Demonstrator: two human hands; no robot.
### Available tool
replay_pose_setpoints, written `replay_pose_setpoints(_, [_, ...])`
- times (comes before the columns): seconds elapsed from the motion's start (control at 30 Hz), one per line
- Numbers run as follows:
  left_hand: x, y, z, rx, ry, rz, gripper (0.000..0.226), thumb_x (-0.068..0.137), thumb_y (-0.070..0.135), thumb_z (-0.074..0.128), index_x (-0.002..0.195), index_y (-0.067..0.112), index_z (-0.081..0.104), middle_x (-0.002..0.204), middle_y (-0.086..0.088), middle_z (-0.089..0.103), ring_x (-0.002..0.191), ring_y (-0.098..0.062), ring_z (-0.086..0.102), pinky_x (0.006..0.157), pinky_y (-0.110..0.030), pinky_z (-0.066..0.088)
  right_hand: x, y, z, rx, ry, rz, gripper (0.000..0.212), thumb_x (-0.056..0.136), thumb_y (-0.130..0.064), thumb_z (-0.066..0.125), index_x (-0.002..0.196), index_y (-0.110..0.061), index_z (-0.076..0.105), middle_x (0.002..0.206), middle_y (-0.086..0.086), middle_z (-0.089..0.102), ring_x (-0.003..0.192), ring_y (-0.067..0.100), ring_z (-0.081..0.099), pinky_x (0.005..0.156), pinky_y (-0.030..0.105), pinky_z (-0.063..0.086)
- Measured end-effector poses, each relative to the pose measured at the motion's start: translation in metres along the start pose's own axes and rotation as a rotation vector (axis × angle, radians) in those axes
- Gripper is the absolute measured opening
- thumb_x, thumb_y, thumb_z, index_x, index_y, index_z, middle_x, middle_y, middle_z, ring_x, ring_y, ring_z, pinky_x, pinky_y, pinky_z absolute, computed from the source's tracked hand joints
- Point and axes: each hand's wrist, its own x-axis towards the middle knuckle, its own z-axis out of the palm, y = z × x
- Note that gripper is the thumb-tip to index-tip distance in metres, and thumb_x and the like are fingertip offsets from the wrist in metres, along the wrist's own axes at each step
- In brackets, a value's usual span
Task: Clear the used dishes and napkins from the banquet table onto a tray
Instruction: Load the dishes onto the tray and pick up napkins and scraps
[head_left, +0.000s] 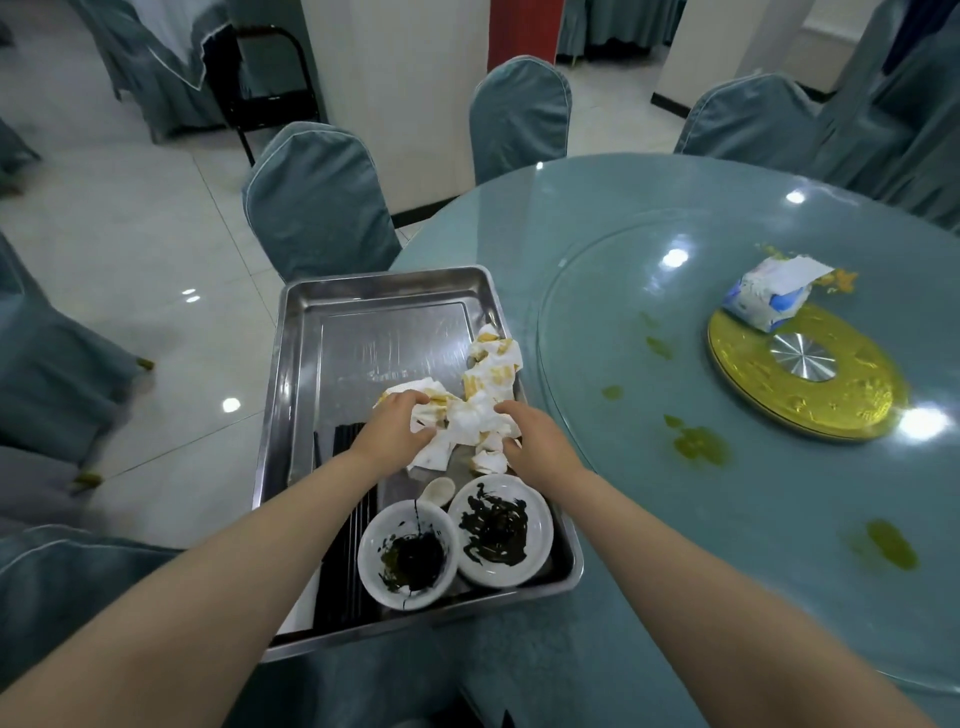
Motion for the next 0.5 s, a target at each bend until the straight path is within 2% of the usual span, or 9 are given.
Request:
replay_pose_setpoints(0.13, [-0.003,0.003,0.005,0.006,-0.032,0.021,0.044,0.092,0.024,0.062,0.132,0.015,0.049,0.136,-0.005,0.047,0.119,-0.022,0.048,0.098,-0.033,0.041,-0.007,0.008,0.002,0.025,0.006,0.057,0.041,0.092,-0.012,0.052,0.131,-0.02,0.052,0.123,0.003,0.06,0.107,0.024,0.057,0.088,0.032,0.046])
replay_pose_setpoints(0.23, [-0.006,0.006,0.009,0.005,-0.032,0.049,0.037,0.092,0.021,0.061,0.128,0.014,0.054,0.129,-0.002,0.052,0.117,-0.02,0.048,0.095,-0.029,0.039,-0.015,0.013,0.002,-0.001,0.011,0.068,0.033,0.092,-0.011,0.052,0.124,-0.015,0.058,0.118,0.003,0.061,0.103,0.02,0.057,0.086,0.028,0.044])
replay_pose_setpoints(0.37, [-0.013,0.01,0.017,-0.062,-0.063,0.033,0.024,0.092,0.02,0.062,0.116,0.018,0.059,0.111,0.004,0.059,0.097,-0.014,0.054,0.083,-0.024,0.042,-0.026,0.022,0.008,-0.131,-0.023,0.127,0.022,0.093,-0.014,0.048,0.112,-0.014,0.06,0.106,0.004,0.065,0.086,0.019,0.056,0.07,0.028,0.043])
replay_pose_setpoints(0.5, [-0.019,0.011,0.027,-0.129,-0.117,-0.013,0.012,0.092,0.02,0.061,0.104,0.021,0.06,0.098,0.003,0.063,0.083,-0.012,0.056,0.075,-0.024,0.046,-0.035,0.02,0.015,-0.34,-0.102,0.111,0.019,0.093,-0.012,0.044,0.106,-0.012,0.057,0.104,0.005,0.062,0.089,0.023,0.056,0.067,0.032,0.042])
